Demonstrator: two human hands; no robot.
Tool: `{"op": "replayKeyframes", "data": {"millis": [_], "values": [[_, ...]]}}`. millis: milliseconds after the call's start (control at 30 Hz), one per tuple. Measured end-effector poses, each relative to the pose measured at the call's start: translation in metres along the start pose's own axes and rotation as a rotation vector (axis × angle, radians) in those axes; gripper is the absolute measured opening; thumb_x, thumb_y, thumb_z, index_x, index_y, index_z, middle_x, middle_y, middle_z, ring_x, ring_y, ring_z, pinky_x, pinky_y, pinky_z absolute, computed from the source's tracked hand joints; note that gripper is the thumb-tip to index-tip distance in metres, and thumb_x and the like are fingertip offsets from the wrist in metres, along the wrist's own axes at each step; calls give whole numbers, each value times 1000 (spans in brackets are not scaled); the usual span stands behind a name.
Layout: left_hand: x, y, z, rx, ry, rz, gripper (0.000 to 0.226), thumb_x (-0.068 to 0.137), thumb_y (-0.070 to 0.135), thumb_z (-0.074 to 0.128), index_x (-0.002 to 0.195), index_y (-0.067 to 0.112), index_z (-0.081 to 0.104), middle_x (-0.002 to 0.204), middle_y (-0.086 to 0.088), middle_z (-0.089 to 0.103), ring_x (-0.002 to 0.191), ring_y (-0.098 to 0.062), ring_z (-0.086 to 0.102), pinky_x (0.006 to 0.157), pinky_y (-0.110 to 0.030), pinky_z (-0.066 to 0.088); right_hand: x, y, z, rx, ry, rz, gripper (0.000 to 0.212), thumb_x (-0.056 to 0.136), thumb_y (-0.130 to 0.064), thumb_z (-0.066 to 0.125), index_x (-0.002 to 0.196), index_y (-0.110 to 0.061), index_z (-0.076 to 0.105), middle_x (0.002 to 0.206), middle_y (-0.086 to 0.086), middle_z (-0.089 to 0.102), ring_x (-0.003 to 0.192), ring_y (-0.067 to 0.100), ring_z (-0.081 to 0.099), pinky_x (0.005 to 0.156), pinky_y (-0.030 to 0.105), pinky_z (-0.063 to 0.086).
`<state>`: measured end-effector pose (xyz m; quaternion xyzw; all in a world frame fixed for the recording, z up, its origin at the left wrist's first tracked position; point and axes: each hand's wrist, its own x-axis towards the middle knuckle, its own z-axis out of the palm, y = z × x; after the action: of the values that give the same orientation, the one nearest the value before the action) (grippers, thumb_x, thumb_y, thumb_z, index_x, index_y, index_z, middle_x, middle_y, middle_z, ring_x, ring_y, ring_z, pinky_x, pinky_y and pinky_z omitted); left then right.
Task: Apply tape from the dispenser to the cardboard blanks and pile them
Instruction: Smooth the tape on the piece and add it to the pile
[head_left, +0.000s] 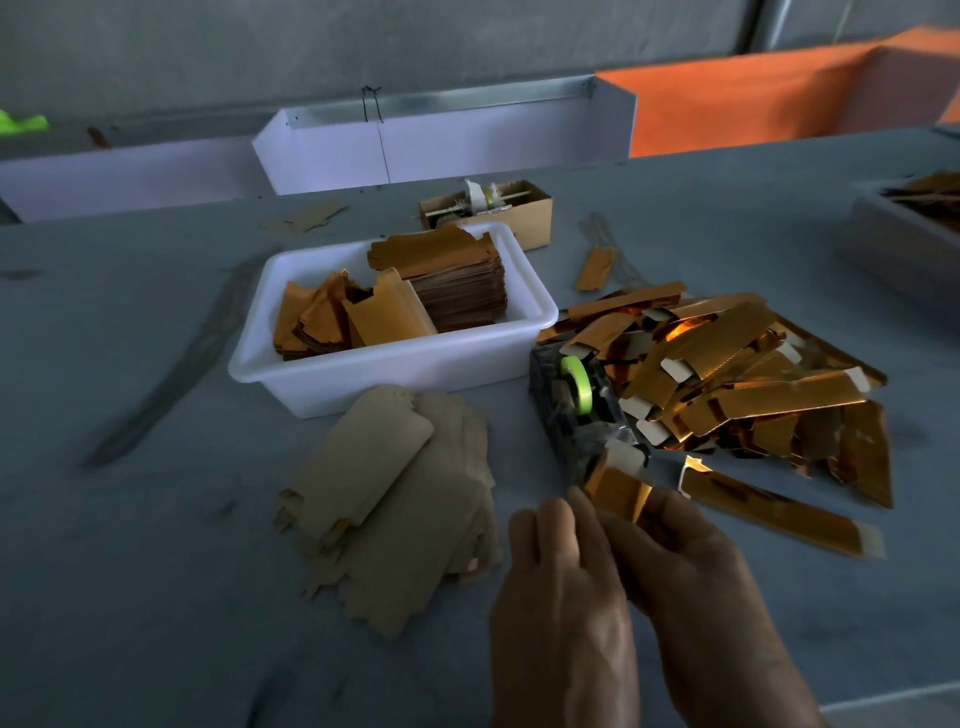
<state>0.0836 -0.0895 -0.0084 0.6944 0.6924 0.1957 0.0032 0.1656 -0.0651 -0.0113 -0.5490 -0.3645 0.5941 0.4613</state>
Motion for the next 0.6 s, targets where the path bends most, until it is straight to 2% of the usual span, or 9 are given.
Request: {"op": "replayKeyframes", "data": {"millis": [67,133,200,233,300,367,467,533,600], "values": [[-2,1,5,11,-36,-2,63,32,19,91,92,8,78,68,0,65,60,-13,62,34,-17,37,-1,0,-1,21,-10,22,12,81,-18,63,91,-13,68,77,5,73,70,13,70,56,22,52],[-4,0,8,-38,-26,-9,69,30,22,95,95,8,77,68,-1,63,55,-12,62,34,-17,38,-1,-1,-2,42,-33,34,26,71,-30,64,92,-15,68,80,4,73,74,13,71,62,26,51],[-7,-4,10,-119,10,24,66,38,19,94,100,11,76,71,-2,62,56,-12,62,38,-17,42,0,0,-3,32,-32,39,34,64,-32,65,92,-14,67,82,8,72,78,18,70,65,28,52],[-8,-5,9,-194,14,20,59,48,18,92,104,13,75,76,-1,61,61,-11,62,45,-16,44,1,0,-4,46,-32,49,30,67,-27,66,93,-13,66,84,10,71,80,21,69,66,30,53],[-3,-9,2,-412,-1,-111,34,76,19,77,109,25,71,90,4,58,77,-7,61,64,-13,44,1,-1,-5,111,-54,75,17,77,-14,63,92,-8,66,82,13,69,77,23,66,68,34,53],[0,-18,1,-647,-15,-291,15,84,22,68,93,35,67,91,9,59,80,-2,57,72,-16,44,2,0,-6,140,-91,87,19,72,-13,62,89,-5,65,77,14,67,73,24,65,71,36,53],[7,-34,-3,-868,-198,-450,9,80,30,73,78,29,65,73,7,67,67,0,60,61,-18,48,1,1,-9,127,-119,76,26,64,-20,63,86,-7,67,72,11,67,70,22,65,74,37,53],[9,-36,-7,-1006,-332,-471,11,79,26,74,71,22,67,55,10,63,50,3,56,49,-12,40,-1,-2,-9,38,-122,27,27,63,-24,64,85,-9,68,73,12,68,72,24,66,75,40,54],[9,-36,-4,-1053,-317,-506,14,78,25,75,66,21,67,50,9,60,47,1,53,49,-14,38,0,-9,-12,-129,-80,-88,29,64,-36,62,82,-14,70,75,9,68,77,24,66,78,39,54]]}}
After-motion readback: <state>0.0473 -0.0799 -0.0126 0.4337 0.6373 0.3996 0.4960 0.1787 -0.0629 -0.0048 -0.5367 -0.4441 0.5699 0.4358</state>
